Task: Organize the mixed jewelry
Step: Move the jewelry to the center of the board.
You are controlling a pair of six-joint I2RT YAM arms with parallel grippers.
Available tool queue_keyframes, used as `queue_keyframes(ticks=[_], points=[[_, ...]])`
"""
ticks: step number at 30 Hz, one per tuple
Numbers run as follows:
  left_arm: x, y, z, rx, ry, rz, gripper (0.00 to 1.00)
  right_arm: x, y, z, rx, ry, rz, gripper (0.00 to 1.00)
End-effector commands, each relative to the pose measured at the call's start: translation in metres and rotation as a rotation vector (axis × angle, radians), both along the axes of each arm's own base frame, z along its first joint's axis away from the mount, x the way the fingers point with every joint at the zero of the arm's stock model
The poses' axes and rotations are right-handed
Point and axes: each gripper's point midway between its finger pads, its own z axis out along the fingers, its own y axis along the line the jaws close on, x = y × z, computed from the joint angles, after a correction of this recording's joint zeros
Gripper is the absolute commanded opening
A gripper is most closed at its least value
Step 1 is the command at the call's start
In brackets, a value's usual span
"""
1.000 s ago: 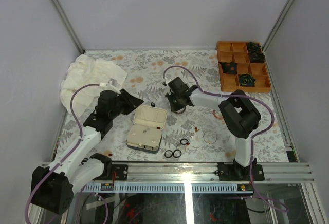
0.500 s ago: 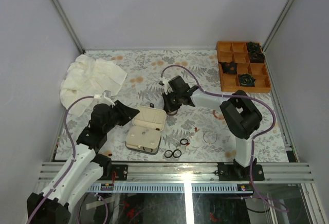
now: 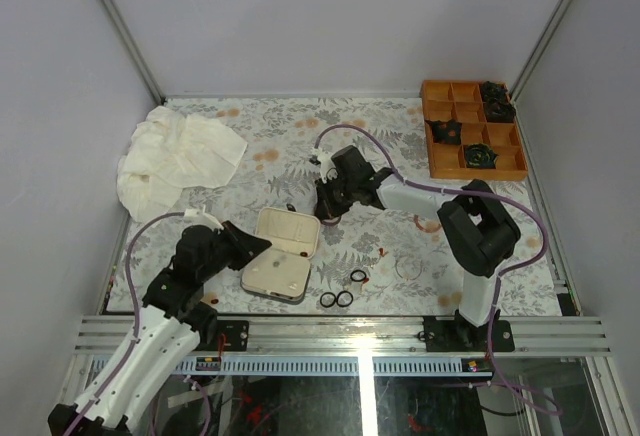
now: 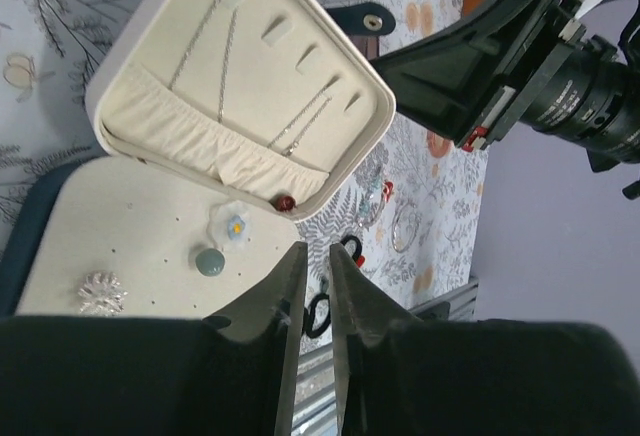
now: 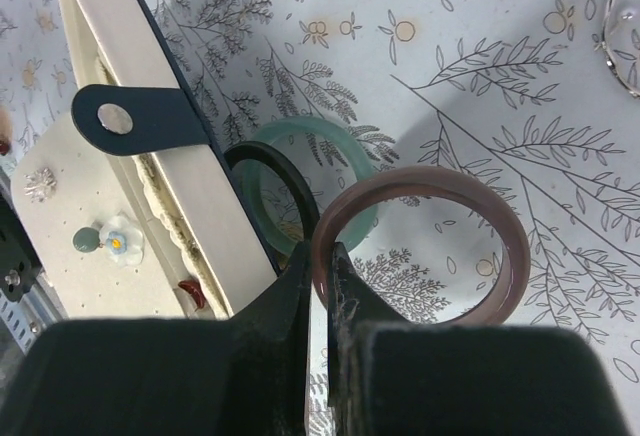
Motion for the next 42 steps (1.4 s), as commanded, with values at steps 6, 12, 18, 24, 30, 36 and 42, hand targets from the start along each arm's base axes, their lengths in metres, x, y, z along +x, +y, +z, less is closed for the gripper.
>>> queue_keyframes(ticks=[6, 12, 18, 24, 30, 36, 42], points=[[-0.026, -0.004, -0.028, -0.028, 0.125, -0.002, 0.10, -0.012, 0.012, 0.049, 0.144, -0.036, 0.067, 0.00], [-0.039, -0.010, -0.047, -0.019, 0.174, -0.012, 0.07, -0.015, 0.012, 0.056, 0.157, -0.043, 0.082, 0.00], [-0.047, -0.007, -0.053, 0.030, 0.208, 0.001, 0.05, -0.024, 0.014, 0.073, 0.205, -0.047, 0.111, 0.00], [-0.053, -0.004, -0.055, 0.054, 0.231, 0.013, 0.03, -0.037, 0.021, 0.086, 0.237, -0.050, 0.157, 0.00], [-0.056, -0.003, -0.052, 0.066, 0.235, 0.010, 0.02, -0.053, 0.036, 0.076, 0.220, -0.029, 0.213, 0.00], [-0.057, -0.003, -0.053, 0.070, 0.235, 0.006, 0.01, -0.058, 0.047, 0.060, 0.149, -0.041, 0.222, 0.00], [-0.057, -0.003, -0.052, 0.069, 0.232, 0.006, 0.01, -0.052, 0.048, 0.040, 0.038, -0.075, 0.190, 0.00]])
